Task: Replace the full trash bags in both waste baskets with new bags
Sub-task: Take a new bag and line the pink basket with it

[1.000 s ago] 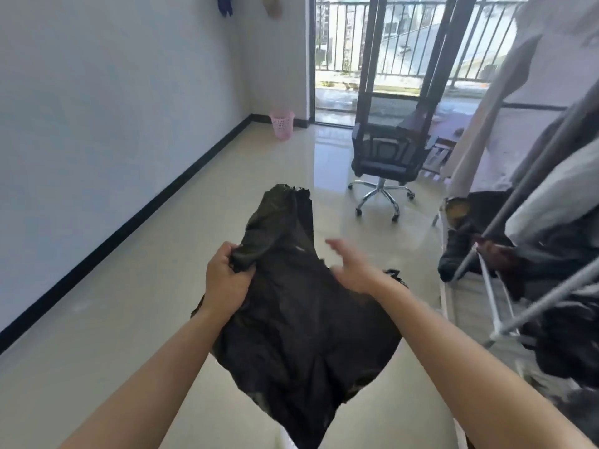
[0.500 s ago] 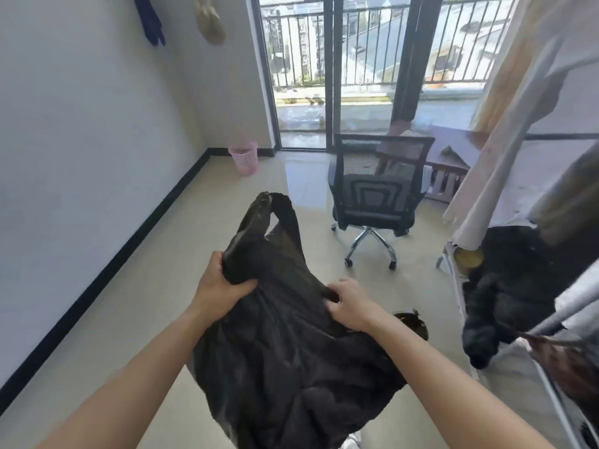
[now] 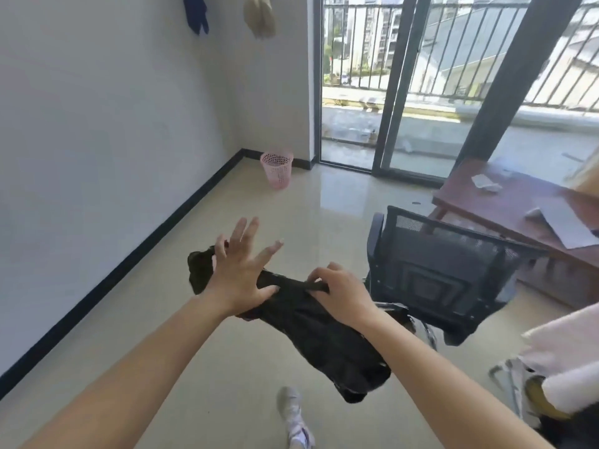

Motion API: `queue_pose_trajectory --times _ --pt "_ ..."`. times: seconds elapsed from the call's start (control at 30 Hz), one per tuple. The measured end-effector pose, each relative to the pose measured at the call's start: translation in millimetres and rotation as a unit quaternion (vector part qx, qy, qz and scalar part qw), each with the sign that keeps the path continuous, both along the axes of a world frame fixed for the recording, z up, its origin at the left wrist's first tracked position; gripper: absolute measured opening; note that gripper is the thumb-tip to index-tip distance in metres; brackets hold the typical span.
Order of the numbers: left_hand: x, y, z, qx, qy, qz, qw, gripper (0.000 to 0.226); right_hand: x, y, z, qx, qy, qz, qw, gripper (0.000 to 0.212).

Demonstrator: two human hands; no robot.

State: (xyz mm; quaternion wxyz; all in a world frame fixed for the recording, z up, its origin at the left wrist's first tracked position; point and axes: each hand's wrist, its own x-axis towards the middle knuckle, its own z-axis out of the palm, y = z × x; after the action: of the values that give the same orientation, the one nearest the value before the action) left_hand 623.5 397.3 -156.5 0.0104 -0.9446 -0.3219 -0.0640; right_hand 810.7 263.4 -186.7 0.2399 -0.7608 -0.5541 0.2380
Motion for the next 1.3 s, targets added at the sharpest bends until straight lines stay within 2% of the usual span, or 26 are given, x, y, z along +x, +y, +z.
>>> queue_pose_trajectory --times 0.1,0.17,0.23,0.37,0.4,0.57,0.7,0.83,0.9,0.93,1.03,1.1,1.17,1.23,1.3 --pt "56 79 -18 0.023 0.105 0.0 0.994 0.033 46 82 -9 -0.006 -0.039 0.032 0.999 0.015" --pt "90 131 -27 -0.005 0.109 0.027 0.994 0.029 79 138 -14 -0.023 -0.068 0.031 0.997 0.019" --pt "122 184 -29 -0.048 0.058 0.055 0.996 0.027 113 192 -13 -0.049 -0.09 0.025 0.994 0.026" --pt "179 291 -16 -0.078 -0.083 0.102 0.988 0.021 187 292 5 -0.16 -0.143 0.022 0.976 0.068" --pt "191 317 -12 -0.073 -0.103 0.116 0.985 0.019 206 313 5 -0.197 -0.158 0.025 0.967 0.07" --pt "249 441 -7 -0.056 -0.13 0.147 0.979 0.016 290 427 -13 -0.281 -0.178 0.003 0.943 0.038" --pt "294 529 -28 -0.084 -0.112 0.137 0.981 0.028 333 527 -37 -0.294 -0.132 0.015 0.947 0.042" --pt "362 645 -45 -0.136 -0.006 0.119 0.983 0.07 397 655 -69 -0.216 -0.095 -0.043 0.971 0.036" --pt "391 698 -46 -0.168 0.02 0.114 0.979 0.09 427 709 -71 -0.191 -0.093 -0.076 0.974 0.044" --pt "403 725 -46 -0.176 0.032 0.116 0.977 0.093 440 735 -68 -0.18 -0.08 -0.09 0.976 0.051" --pt "432 803 -39 -0.139 0.021 0.145 0.979 0.069 480 811 -53 -0.183 -0.075 -0.053 0.979 0.08" --pt "442 845 -38 -0.116 -0.013 0.171 0.978 0.058 495 857 -45 -0.203 -0.119 0.025 0.972 0.089" --pt "448 891 -43 -0.102 -0.044 0.201 0.973 0.051 506 903 -42 -0.194 -0.145 0.059 0.969 0.096" --pt "456 941 -52 -0.101 -0.057 0.235 0.965 0.037 518 948 -49 -0.184 -0.172 0.072 0.965 0.097" --pt "467 993 -64 -0.122 -0.075 0.273 0.951 0.025 534 991 -65 -0.192 -0.215 0.083 0.954 0.081"
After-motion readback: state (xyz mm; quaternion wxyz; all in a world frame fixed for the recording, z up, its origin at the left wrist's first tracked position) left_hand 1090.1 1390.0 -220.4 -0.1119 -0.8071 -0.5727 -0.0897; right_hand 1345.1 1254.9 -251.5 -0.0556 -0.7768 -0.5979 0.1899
